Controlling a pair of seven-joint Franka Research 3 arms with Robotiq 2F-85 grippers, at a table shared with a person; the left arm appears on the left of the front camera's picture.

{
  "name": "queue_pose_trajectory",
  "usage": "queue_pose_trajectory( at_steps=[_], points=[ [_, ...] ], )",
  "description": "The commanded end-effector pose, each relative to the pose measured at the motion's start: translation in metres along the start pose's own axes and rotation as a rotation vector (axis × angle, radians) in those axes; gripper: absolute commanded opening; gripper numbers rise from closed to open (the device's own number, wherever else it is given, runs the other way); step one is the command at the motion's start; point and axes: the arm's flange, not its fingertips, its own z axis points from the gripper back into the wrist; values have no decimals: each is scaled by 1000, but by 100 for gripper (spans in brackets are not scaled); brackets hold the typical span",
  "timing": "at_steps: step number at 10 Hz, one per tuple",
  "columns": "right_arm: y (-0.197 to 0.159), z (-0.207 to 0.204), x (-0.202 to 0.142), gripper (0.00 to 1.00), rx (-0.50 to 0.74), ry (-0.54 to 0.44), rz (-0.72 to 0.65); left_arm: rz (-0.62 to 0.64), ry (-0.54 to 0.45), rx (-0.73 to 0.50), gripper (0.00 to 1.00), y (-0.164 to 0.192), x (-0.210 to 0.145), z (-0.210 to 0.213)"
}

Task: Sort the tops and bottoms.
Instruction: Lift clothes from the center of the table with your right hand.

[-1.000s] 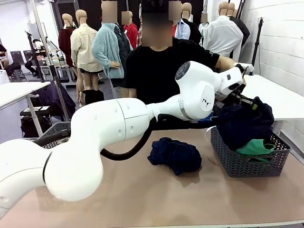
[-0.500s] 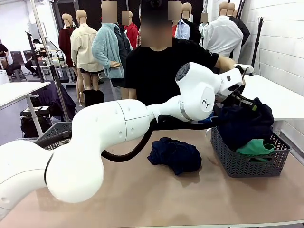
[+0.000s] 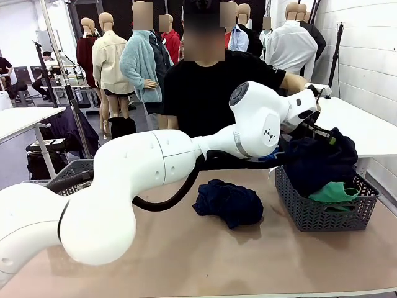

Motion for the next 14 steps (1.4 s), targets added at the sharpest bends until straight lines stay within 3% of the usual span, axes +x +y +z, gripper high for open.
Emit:
queue_pose_trajectory(
  at_steps=[1,6,9,12,14],
  points=[
    [-1,0,-1,100,-15,0,15,-1,1,2,0,0,-1,0],
    [-1,0,-1,100,-15,0,15,-60,39,23,98,-10,4,4],
    [-1,0,-1,100,-15,0,15,-126,111,112,100,-10,8,21],
    [-1,0,-1,100,-15,0,15,-280,213,195,100,-16,25,41],
    [-1,0,-1,100,-15,0,15,-343,293,309,100,-19,39,68]
  ],
)
